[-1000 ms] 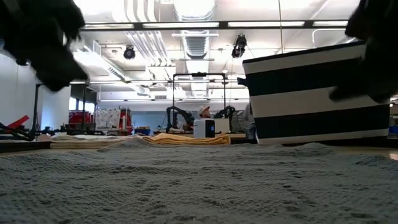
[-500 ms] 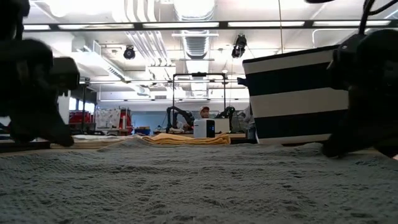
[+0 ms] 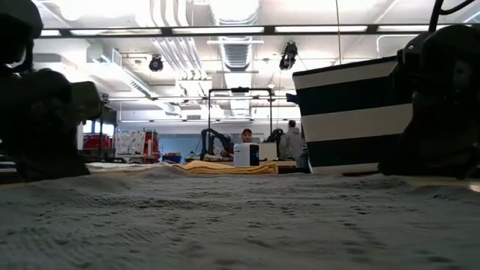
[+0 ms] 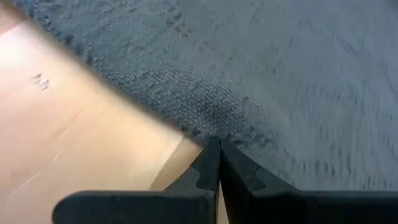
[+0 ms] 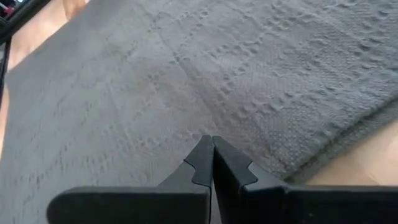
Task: Fold towel
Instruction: Fold the black towel
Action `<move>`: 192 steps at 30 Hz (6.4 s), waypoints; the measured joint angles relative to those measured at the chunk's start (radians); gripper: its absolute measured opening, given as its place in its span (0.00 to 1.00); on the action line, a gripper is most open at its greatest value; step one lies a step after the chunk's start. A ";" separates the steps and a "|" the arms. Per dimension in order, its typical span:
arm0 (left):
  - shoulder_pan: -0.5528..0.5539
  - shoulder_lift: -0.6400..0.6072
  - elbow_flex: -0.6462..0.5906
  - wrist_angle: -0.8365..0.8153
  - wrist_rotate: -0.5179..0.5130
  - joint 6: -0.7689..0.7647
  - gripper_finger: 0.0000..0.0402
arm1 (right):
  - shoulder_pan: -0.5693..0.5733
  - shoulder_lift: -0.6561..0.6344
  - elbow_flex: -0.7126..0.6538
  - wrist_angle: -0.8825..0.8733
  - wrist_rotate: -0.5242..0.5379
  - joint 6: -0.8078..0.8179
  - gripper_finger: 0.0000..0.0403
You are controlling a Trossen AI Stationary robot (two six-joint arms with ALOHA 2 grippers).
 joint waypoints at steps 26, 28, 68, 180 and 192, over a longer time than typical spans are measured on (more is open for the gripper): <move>0.002 0.083 -0.037 0.091 -0.149 0.026 0.00 | -0.006 -0.024 0.001 -0.086 0.015 0.028 0.00; 0.001 0.079 -0.037 0.086 -0.146 0.028 0.00 | -0.009 0.004 0.001 -0.110 0.015 0.052 0.00; -0.011 -0.001 -0.022 0.197 -0.023 0.421 0.00 | -0.006 -0.158 0.084 -0.298 -0.062 -0.691 0.00; -0.076 0.038 0.159 -0.339 -0.027 0.298 0.00 | -0.229 0.020 0.084 -0.156 -0.309 -0.997 0.00; -0.133 -0.093 0.408 -0.627 0.037 0.371 0.00 | -0.234 -0.101 0.074 -0.175 -0.319 -0.995 0.00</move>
